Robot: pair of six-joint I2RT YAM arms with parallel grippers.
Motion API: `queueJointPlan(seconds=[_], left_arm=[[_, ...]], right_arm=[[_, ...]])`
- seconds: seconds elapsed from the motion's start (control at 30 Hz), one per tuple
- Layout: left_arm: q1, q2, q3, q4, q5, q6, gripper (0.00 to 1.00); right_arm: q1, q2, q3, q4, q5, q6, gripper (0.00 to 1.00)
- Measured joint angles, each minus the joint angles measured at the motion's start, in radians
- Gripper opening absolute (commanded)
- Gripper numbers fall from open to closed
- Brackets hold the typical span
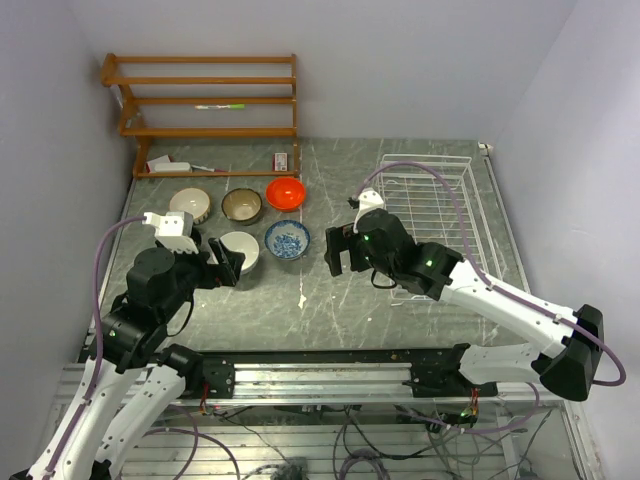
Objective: Load the bowls into the dish rack
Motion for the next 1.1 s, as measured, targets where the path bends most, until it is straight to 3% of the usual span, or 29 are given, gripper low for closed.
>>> queueJointPlan(seconds=[0.33,0.6,1.1], left_arm=[[0.000,-0.008,0.000,-0.001,-0.001,0.000,0.99],[0.000,-0.017,0.000,-0.004,-0.015,-0.004,0.99],[0.000,-0.044,0.000,-0.008,-0.041,-0.008,0.99]], right_arm=[[0.000,0.024,-0.005,0.014,0.003,-0.002,1.00],[0.000,0.127,-0.001,0.089,-0.040,-0.065,0.91],[0.000,0.572,0.229,0.287,-0.253,-0.268,0.67]])
